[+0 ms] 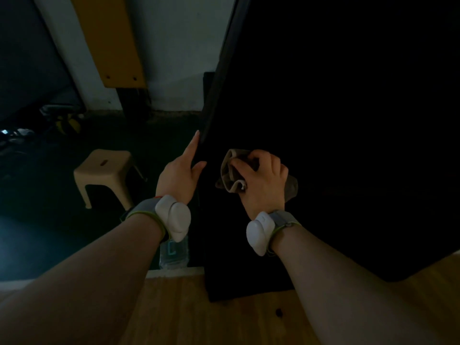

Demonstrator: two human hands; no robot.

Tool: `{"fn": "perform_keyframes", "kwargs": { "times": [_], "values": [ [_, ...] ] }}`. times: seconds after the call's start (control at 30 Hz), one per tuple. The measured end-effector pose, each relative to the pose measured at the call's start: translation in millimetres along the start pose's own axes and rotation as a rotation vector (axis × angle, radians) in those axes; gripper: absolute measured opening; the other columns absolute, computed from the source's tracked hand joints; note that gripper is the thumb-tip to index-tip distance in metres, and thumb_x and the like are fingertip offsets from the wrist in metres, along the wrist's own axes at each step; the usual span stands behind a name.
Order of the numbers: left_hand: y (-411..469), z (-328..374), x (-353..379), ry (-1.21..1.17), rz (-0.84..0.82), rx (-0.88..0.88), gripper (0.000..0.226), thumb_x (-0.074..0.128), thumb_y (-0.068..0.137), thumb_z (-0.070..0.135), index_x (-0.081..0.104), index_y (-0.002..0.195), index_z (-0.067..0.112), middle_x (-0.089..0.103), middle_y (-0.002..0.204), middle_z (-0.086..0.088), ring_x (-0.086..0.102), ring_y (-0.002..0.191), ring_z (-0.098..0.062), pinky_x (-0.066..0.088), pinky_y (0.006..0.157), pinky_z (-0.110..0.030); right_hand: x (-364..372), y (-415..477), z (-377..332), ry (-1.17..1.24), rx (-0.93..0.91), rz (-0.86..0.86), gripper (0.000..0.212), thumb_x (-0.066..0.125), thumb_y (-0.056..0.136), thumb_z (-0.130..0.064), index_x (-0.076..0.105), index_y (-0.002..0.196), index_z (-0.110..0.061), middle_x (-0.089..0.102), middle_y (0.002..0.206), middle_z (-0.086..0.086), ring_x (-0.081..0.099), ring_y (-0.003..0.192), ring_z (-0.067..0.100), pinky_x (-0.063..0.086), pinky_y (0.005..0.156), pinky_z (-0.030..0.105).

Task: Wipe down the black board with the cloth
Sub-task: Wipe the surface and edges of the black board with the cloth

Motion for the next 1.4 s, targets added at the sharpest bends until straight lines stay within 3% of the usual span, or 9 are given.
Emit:
{"fn": "perform_keyframes", "kwargs": {
  "times": [0.17, 0.3, 0.47, 0.67, 0.83, 1.0, 1.1, 1.2, 1.4],
  "values": [
    [-2.5, 4.8, -0.8, -0.012, -0.015, -0.015, 0.068, 0.047, 0.097, 0.026, 0.004, 0.149, 0.037, 0.064, 0.118, -0.012, 0.064, 0.092, -0.028, 0.050, 0.073, -0.034, 14.8, -9.9, 2.3, -0.044, -0.053, -0.198, 0.031, 0.061, 0.092, -0.030, 0.062, 0.123, -0.031, 0.054, 0.126, 0.014, 0.047, 0.118, 0.038, 0.031, 0.099, 0.047],
    [-3.2, 3.8, -3.0, -0.022, -0.017, -0.006, 0.069, 0.049, 0.096, 0.025, 0.006, 0.149, 0.037, 0.062, 0.121, -0.011, 0.064, 0.095, -0.029, 0.052, 0.077, -0.037, -24.4, 3.9, -1.0, 0.037, 0.011, 0.006, 0.036, 0.081, 0.070, -0.018, 0.072, 0.105, -0.019, 0.062, 0.104, 0.022, 0.058, 0.092, 0.047, 0.043, 0.080, 0.054],
    [-1.9, -13.5, 3.2, -0.024, -0.037, -0.049, 0.068, 0.050, 0.095, 0.030, 0.008, 0.148, 0.039, 0.062, 0.122, -0.007, 0.063, 0.096, -0.027, 0.046, 0.070, -0.030, -57.5, 36.3, -3.8, 0.047, 0.010, 0.238, 0.043, 0.082, 0.067, -0.022, 0.070, 0.108, -0.017, 0.060, 0.110, 0.025, 0.056, 0.101, 0.050, 0.040, 0.085, 0.061],
    [-8.5, -21.4, 7.7, 0.027, -0.049, -0.036, 0.063, 0.048, 0.096, 0.029, 0.014, 0.149, 0.032, 0.059, 0.129, -0.008, 0.060, 0.107, -0.030, 0.047, 0.081, -0.035, -9.6, 9.6, -6.1, 0.015, -0.007, 0.046, 0.042, 0.084, 0.066, -0.020, 0.071, 0.107, -0.019, 0.062, 0.109, 0.021, 0.057, 0.100, 0.048, 0.042, 0.083, 0.055],
    [-11.0, -15.9, 6.6, 0.009, -0.031, -0.021, 0.062, 0.048, 0.097, 0.026, 0.015, 0.150, 0.030, 0.061, 0.125, -0.009, 0.060, 0.106, -0.030, 0.047, 0.082, -0.034, 6.1, 3.5, -1.8, 0.020, 0.022, 0.065, 0.044, 0.085, 0.062, -0.020, 0.072, 0.104, -0.022, 0.062, 0.105, 0.019, 0.051, 0.101, 0.042, 0.043, 0.080, 0.054],
    [-13.4, -9.8, 5.9, 0.019, -0.016, -0.021, 0.062, 0.046, 0.097, 0.026, 0.013, 0.150, 0.029, 0.061, 0.125, -0.011, 0.060, 0.107, -0.032, 0.050, 0.085, -0.041, 27.7, -14.6, 0.0, -0.031, 0.015, -0.031, 0.045, 0.086, 0.058, -0.019, 0.073, 0.101, -0.025, 0.063, 0.102, 0.015, 0.051, 0.098, 0.037, 0.044, 0.081, 0.050],
    [-13.2, -9.8, 4.6, 0.020, -0.019, -0.013, 0.062, 0.046, 0.098, 0.026, 0.013, 0.150, 0.028, 0.061, 0.124, -0.012, 0.061, 0.105, -0.032, 0.050, 0.085, -0.045, 38.2, -24.0, 0.3, -0.030, 0.040, -0.082, 0.046, 0.086, 0.056, -0.015, 0.073, 0.099, -0.025, 0.063, 0.101, 0.016, 0.042, 0.099, 0.034, 0.046, 0.080, 0.052],
    [-13.5, -10.5, 4.5, 0.018, -0.020, -0.003, 0.062, 0.045, 0.098, 0.027, 0.013, 0.150, 0.028, 0.062, 0.124, -0.010, 0.061, 0.105, -0.030, 0.050, 0.085, -0.042, 48.9, -30.5, -1.4, -0.052, 0.037, -0.159, 0.047, 0.086, 0.056, -0.012, 0.073, 0.099, -0.026, 0.063, 0.102, 0.015, 0.057, 0.098, 0.041, 0.045, 0.081, 0.053],
    [-14.6, -11.2, 4.5, 0.029, -0.007, -0.014, 0.061, 0.045, 0.098, 0.027, 0.013, 0.150, 0.028, 0.063, 0.120, -0.012, 0.062, 0.100, -0.031, 0.051, 0.082, -0.044, 55.9, -32.8, -3.0, -0.075, 0.005, -0.248, 0.039, 0.083, 0.059, -0.014, 0.074, 0.095, -0.027, 0.063, 0.101, 0.014, 0.060, 0.094, 0.040, 0.045, 0.083, 0.050]
  ]
}}
Point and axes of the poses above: each hand's wrist, its own y-axis towards the middle knuckle, its own x-axis out of the palm, z = x × y, the point moved 8 cm from there along y, towards the middle knuckle
